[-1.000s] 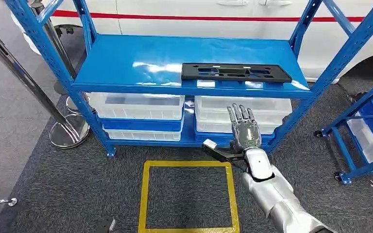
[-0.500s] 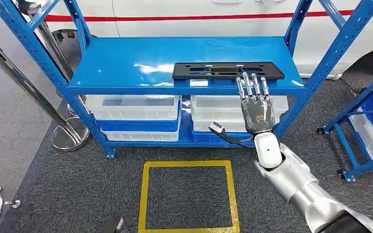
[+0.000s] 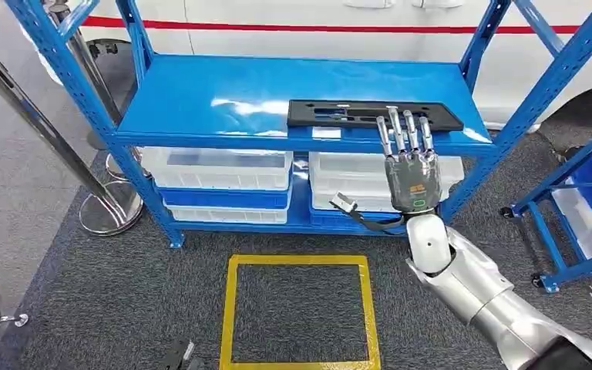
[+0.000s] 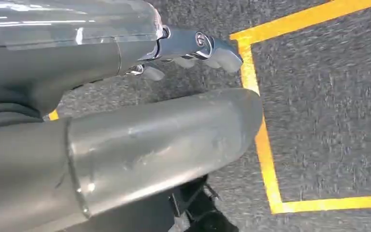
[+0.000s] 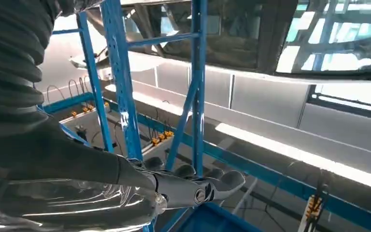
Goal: Take the parts from the cabinet and place them on the table.
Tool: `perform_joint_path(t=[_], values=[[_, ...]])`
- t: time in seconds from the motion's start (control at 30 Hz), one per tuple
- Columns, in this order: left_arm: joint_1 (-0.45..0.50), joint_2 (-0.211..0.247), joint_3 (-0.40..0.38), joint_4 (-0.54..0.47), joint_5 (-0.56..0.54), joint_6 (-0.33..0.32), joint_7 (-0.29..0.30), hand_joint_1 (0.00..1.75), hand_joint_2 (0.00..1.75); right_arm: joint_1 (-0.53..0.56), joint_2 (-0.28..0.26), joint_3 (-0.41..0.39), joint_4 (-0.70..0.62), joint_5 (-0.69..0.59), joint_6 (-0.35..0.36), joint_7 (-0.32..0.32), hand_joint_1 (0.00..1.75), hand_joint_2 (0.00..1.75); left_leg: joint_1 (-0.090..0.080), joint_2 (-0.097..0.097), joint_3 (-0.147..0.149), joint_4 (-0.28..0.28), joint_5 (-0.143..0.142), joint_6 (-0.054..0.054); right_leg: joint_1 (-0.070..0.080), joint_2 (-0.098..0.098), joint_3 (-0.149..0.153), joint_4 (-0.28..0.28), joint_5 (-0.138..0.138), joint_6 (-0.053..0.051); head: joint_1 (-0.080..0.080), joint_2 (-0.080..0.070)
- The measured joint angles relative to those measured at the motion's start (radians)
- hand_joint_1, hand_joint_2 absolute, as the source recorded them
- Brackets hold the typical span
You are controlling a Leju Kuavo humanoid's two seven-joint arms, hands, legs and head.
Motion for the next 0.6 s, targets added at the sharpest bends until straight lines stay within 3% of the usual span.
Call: perform_joint_path(t=[0.03,0.07,0.17,0.2,0.3,0.37,0.43,0.5,0.53,0.57,0.6], values=[[0.001,0.000,0.000,0.000,-0.002,0.000,0.000,0.00,0.00,0.008,0.000,0.003,0.000,0.000,0.000,0.000,0.00,1.75,0.000,0.000,0.000,0.001,0.000,0.000,-0.001,0.000,-0.018,0.030,0.000,0.002,0.000,0.000],[0.000,0.000,0.000,0.000,-0.003,0.000,0.000,0.00,0.00,0.015,0.000,0.006,0.000,0.000,0.000,0.000,0.00,1.75,0.000,0.000,0.001,0.002,-0.002,-0.002,-0.004,0.000,-0.011,0.010,0.025,0.003,0.000,0.000],[-0.005,-0.006,-0.001,0.001,-0.004,0.000,0.001,0.00,0.00,0.019,0.001,0.013,0.000,0.000,0.000,0.000,0.00,1.75,0.001,-0.001,0.001,0.015,-0.011,-0.013,-0.011,-0.001,0.106,-0.227,0.149,0.002,0.000,0.000],[-0.007,-0.006,-0.001,0.001,-0.004,0.000,0.002,0.00,0.00,0.022,0.003,0.013,0.003,0.000,0.000,0.000,0.00,1.75,-0.005,-0.002,-0.004,0.019,-0.015,-0.020,-0.006,0.000,0.116,-0.249,0.128,-0.001,0.000,0.000],[-0.013,-0.006,-0.002,0.001,-0.003,0.000,0.004,0.00,0.00,0.054,0.018,0.019,0.014,0.000,0.000,-0.001,0.00,1.75,-0.004,-0.003,-0.003,0.017,-0.014,-0.032,0.001,0.001,0.113,-0.252,0.132,-0.020,-0.001,0.000],[-0.014,-0.006,-0.003,0.001,0.001,0.000,0.006,0.00,0.00,0.070,0.035,0.021,0.029,0.000,0.000,-0.025,0.00,1.75,0.001,-0.002,-0.005,0.027,-0.027,-0.043,-0.005,0.000,0.120,-0.260,0.137,-0.037,-0.001,0.000],[-0.016,-0.006,-0.006,0.001,0.005,0.000,0.006,0.00,0.00,0.089,0.057,0.011,0.045,0.000,0.000,-0.088,0.00,1.75,0.001,-0.001,-0.048,0.127,-0.088,-0.050,-0.004,0.000,0.122,-0.261,0.135,-0.049,-0.001,0.000],[-0.016,-0.006,-0.008,0.002,0.008,0.000,0.006,0.00,0.00,0.118,0.080,-0.016,0.062,0.000,0.000,-0.141,0.00,1.75,0.001,-0.001,-0.126,0.285,-0.153,-0.055,0.000,-0.001,0.122,-0.260,0.133,-0.052,-0.001,0.000],[-0.014,-0.006,-0.008,0.002,0.010,0.000,0.006,0.00,0.00,0.130,0.089,-0.029,0.069,0.000,0.000,-0.158,0.00,1.75,0.001,-0.001,-0.149,0.327,-0.158,-0.054,0.003,-0.001,0.122,-0.260,0.133,-0.052,-0.001,0.000],[-0.013,-0.006,-0.008,0.002,0.010,-0.001,0.006,0.00,0.00,0.140,0.097,-0.041,0.076,0.000,0.000,-0.181,0.00,1.75,0.001,-0.001,-0.149,0.321,-0.139,-0.050,0.005,-0.001,0.123,-0.259,0.132,-0.054,-0.001,0.000],[-0.013,-0.006,-0.009,0.002,0.010,-0.002,0.006,0.00,0.00,0.147,0.105,-0.056,0.078,0.000,0.000,-0.199,0.00,1.75,-0.001,-0.001,-0.124,0.262,-0.098,-0.045,0.008,0.000,0.125,-0.259,0.131,-0.055,-0.002,0.000]])
